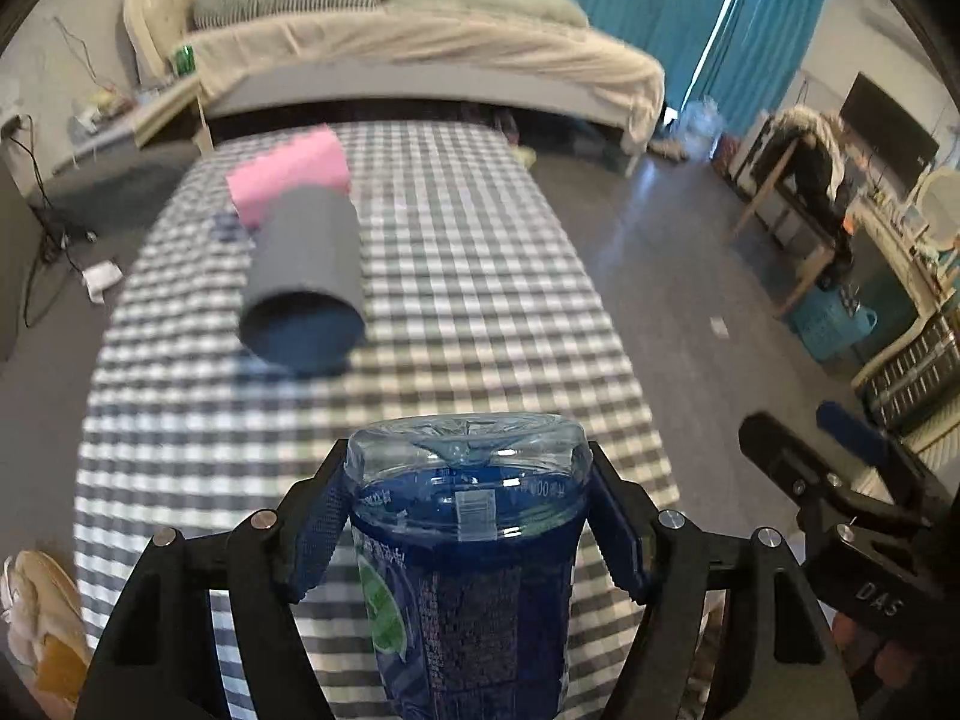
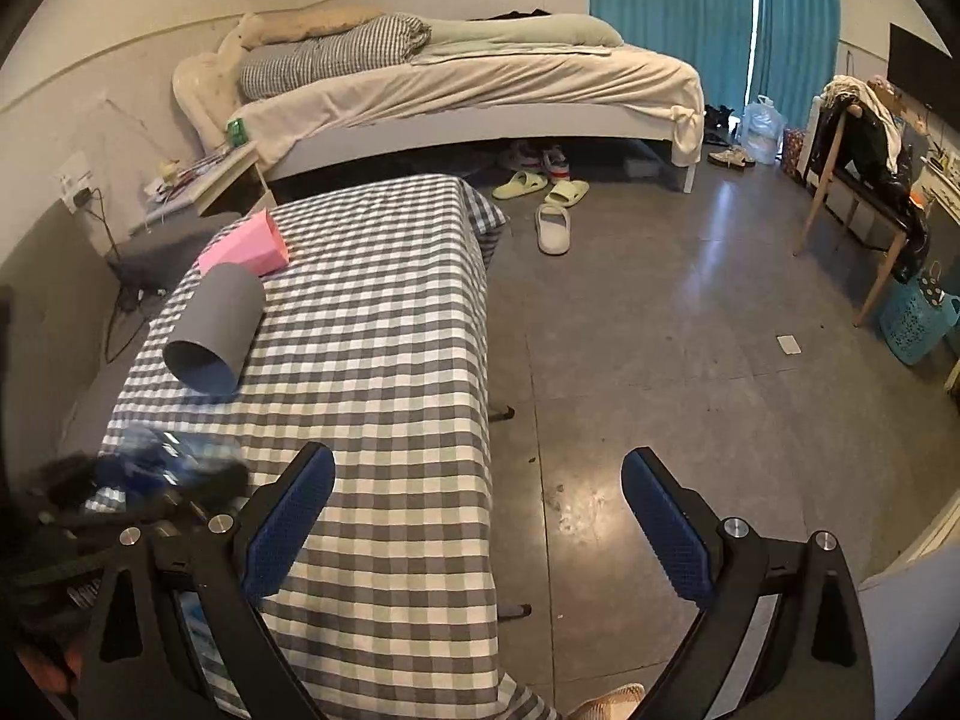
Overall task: Flip cup upside down
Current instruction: 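Grasp the bottle upright with the left tool while the right tool releases it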
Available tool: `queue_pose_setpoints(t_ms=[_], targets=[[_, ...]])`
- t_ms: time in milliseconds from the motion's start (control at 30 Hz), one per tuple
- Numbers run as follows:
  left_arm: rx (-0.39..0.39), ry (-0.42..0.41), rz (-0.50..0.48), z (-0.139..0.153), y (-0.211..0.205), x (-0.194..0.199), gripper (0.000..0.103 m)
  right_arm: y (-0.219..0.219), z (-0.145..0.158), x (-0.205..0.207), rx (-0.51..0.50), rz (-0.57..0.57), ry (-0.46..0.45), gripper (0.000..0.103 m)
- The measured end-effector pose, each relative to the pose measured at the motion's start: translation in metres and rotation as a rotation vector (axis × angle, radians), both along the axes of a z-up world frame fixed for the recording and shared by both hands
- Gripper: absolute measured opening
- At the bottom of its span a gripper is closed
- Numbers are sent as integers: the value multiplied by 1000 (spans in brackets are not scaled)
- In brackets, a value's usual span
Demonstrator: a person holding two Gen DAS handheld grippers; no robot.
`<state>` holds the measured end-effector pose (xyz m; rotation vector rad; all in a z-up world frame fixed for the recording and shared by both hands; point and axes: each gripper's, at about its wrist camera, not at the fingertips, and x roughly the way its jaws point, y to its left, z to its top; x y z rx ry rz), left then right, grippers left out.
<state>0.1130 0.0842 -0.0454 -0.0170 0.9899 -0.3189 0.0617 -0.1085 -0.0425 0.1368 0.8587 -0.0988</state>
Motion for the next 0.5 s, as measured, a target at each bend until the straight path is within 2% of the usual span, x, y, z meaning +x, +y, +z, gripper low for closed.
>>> queue_pose_setpoints(t_ms=[167, 200, 300, 400, 500], targets=[[53, -117, 22, 5, 5, -11, 74, -10, 8, -9, 18, -41, -33, 97], [56, -168, 30, 8, 6, -15, 74, -13, 9, -11, 21, -53, -40, 97], [42, -248, 43, 12, 11, -16, 74, -15, 10, -13, 35, -70, -40, 97], [22, -255, 63, 12, 16, -7, 74, -12, 11, -14, 35, -64, -37, 97], [-4, -333, 75, 12, 21, -1, 74, -9, 12, -15, 18, -53, -41, 97]])
